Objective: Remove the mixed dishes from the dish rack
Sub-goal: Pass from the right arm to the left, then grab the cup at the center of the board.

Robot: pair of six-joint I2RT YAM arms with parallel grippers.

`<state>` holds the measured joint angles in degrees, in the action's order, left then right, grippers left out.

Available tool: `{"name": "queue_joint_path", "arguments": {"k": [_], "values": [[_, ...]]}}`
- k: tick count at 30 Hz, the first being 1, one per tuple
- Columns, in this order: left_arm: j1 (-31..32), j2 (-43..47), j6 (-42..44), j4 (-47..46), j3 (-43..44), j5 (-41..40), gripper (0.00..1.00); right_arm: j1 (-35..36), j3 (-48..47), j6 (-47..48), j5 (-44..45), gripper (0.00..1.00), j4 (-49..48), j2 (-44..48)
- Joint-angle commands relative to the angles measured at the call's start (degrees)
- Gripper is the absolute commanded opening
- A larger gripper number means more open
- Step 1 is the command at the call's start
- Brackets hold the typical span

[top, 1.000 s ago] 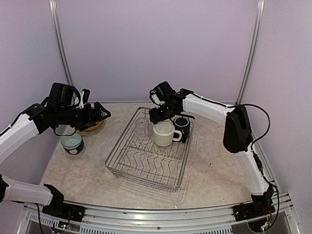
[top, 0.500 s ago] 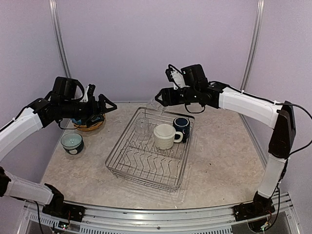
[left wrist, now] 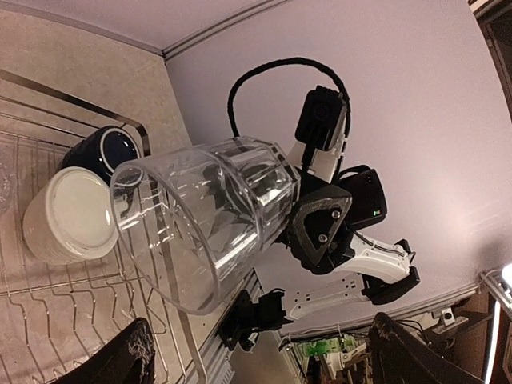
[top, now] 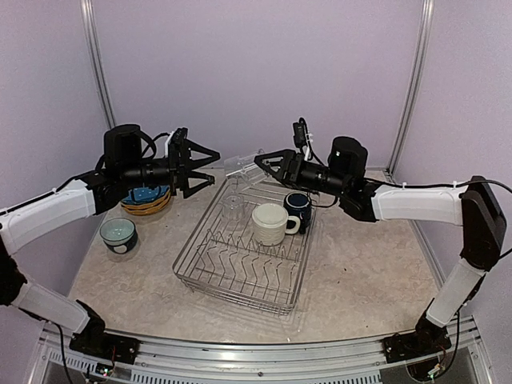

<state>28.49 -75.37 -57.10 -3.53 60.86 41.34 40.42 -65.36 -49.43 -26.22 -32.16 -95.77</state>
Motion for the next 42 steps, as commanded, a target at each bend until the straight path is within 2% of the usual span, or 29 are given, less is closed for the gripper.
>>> {"name": "queue_joint_path", "arguments": {"k": [1,7,9,15,22,26,29,33,36,39,42], "values": [[1.93,-2.46,-5.56,-12.16,-0.62,4.9,0.87,-0.32,0.95,-9.56,-4.78,0.24,-18.5,-0.9],[2.16,-4.67,-8.71,-17.39,-1.06,6.25,0.85,0.15,1.23,-13.68,-6.25,0.23,-22.82,-3.74],[2.27,-5.52,-9.63,-19.11,-0.8,7.1,0.81,0.52,1.27,-15.13,-6.79,0.23,-24.5,-5.04],[2.77,-7.47,-11.54,-21.89,-0.44,8.4,0.58,1.02,1.58,-17.45,-7.6,0.23,-28.05,-7.25],[2.72,-7.84,-10.62,-19.67,0.0,8.43,0.21,1.1,2.38,-17.4,-6.91,0.24,-28.62,-8.17],[2.58,-7.44,-8.32,-16.04,0.89,7.81,0.07,1.04,2.74,-17.37,-6.89,0.35,-28.88,-8.7],[1.98,-6.55,-6.54,-13.28,1.21,6.87,0.0,1.05,3.29,-16.52,-6.64,0.51,-27.88,-8.41],[-0.5,-3.65,-2.12,-4.89,2.29,4.46,0.0,0.96,3.36,-12.44,-5.54,0.76,-20.73,-7.03],[-3.28,-1.17,1.91,2.8,2.99,1.4,0.0,0.82,2.79,-7.79,-4.08,0.9,-13.05,-5.72],[-6.32,1.6,6.61,14.71,4.8,-3.06,0.0,0.7,1.16,-2.61,-2.5,0.97,-4.16,-4.77],[-8.43,3.16,12.41,30.19,8.53,-10.83,0.0,0.65,-1.59,3.17,0.23,0.99,5.99,-4.64]]}}
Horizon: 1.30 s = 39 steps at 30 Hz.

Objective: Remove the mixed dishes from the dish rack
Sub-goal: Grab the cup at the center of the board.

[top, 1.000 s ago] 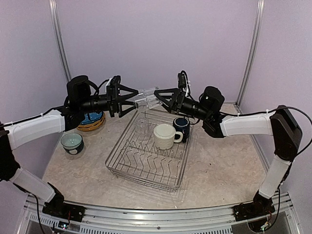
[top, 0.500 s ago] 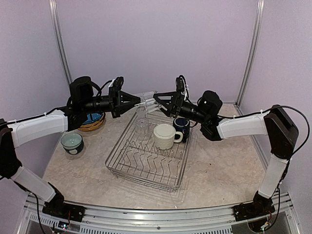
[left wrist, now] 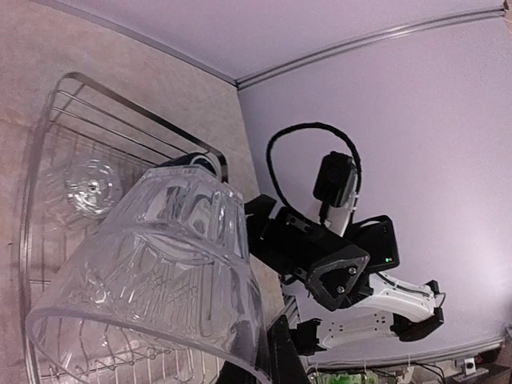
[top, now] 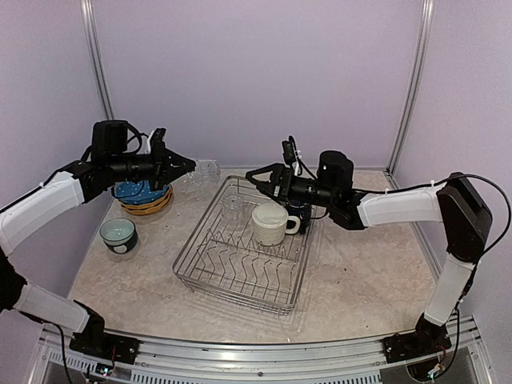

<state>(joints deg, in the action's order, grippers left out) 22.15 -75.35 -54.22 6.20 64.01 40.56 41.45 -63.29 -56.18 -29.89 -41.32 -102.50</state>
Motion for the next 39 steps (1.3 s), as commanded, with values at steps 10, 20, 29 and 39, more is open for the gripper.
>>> {"name": "queue_joint_path", "arguments": {"k": [10,20,29,39], "values": [[-3.03,-1.69,19.86,48.52,12.84,-32.98,0.0,0.48,-21.01,28.05,15.3,0.99,46.01,-4.49],[-1.95,-15.6,23.16,54.36,17.03,-40.06,0.0,4.27,-40.58,40.48,27.89,0.98,63.84,-16.0],[-1.25,-28.09,23.55,55.45,22.72,-45.76,0.0,7.03,-52.53,45.4,31.75,0.98,71.35,-25.69],[-1.23,-33.28,23.25,54.24,22.9,-44.53,0.1,7.48,-62.82,47.53,34.29,1.0,76.42,-33.8]]}}
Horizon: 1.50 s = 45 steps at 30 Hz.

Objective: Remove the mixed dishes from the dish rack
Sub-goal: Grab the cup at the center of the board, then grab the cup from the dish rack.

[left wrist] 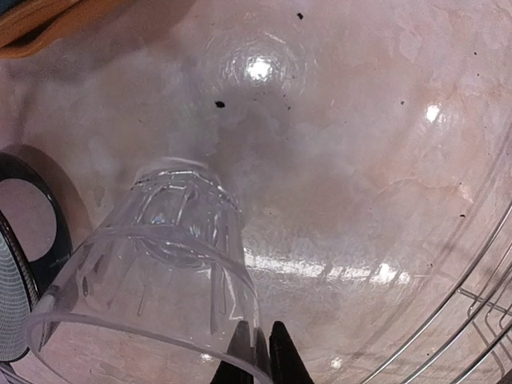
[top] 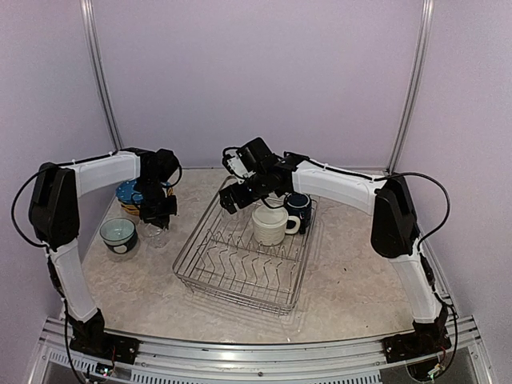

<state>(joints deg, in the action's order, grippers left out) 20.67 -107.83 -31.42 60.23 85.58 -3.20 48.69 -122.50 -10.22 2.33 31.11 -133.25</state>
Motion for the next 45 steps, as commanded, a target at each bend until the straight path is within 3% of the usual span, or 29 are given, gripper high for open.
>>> {"name": "queue_joint_path", "arguments": {"k": [1,11,21,28,31,38,45], "values": [[0.2,-0.87,0.48,0.24,1.27,-0.67,0.12,0.33,-4.18,1.61,2.08,1.0,4.11,-3.52],[0.26,2.88,1.01,1.36,2.0,0.81,0.46,0.31,-7.01,1.36,0.36,0.96,3.69,-6.51],[0.47,15.7,-0.03,0.98,2.82,3.58,0.64,0.35,-8.68,1.08,-1.54,0.71,3.9,-8.18],[-0.78,27.07,-3.7,-8.62,-2.06,11.97,0.77,0.24,-7.32,0.7,-1.51,0.44,3.25,-3.85],[-2.2,30.81,-7.77,-14.63,-5.78,19.5,0.82,-0.24,-4.7,0.3,-2.1,0.33,1.53,-0.51],[-2.82,34.73,-14.9,-27.69,-12.38,32.34,0.86,-1.86,12.59,-5.6,-9.51,0.26,-13.7,13.27],[-2.11,35.37,-23.49,-46.98,-19.13,44.42,0.86,-6.39,37.62,-22.41,-24.29,0.24,-43.68,27.88]]}}
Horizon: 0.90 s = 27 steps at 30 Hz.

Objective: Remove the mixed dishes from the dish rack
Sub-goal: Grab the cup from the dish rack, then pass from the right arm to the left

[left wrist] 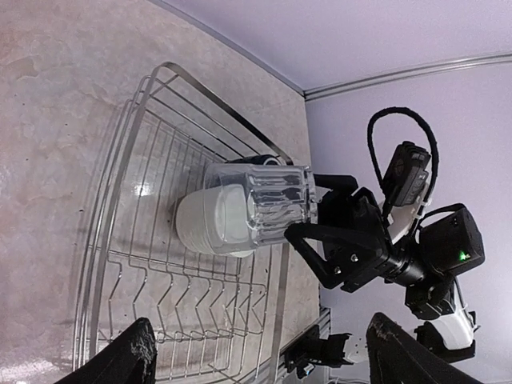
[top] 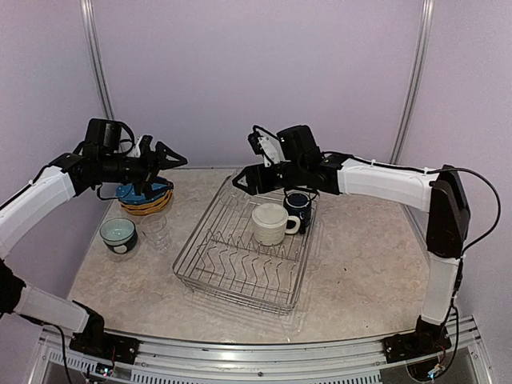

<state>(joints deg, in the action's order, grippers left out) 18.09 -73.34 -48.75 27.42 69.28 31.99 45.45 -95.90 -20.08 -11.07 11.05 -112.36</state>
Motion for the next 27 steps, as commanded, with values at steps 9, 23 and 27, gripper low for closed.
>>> {"name": "queue_joint_path", "arguments": {"k": [9,23,27], "values": [[6.04,-3.71,-15.25,-35.71,-5.77,16.59,0.85,-5.68,26.19,-33.15,-21.61,0.22,-53.49,11.33],[11.15,-9.94,-21.1,-45.9,-4.0,18.69,0.75,-5.64,30.37,-42.07,-22.62,0.19,-67.81,10.23],[12.18,-11.85,-24.58,-50.73,-4.27,19.48,0.59,-5.39,30.38,-43.25,-22.68,0.19,-69.81,9.45]]}}
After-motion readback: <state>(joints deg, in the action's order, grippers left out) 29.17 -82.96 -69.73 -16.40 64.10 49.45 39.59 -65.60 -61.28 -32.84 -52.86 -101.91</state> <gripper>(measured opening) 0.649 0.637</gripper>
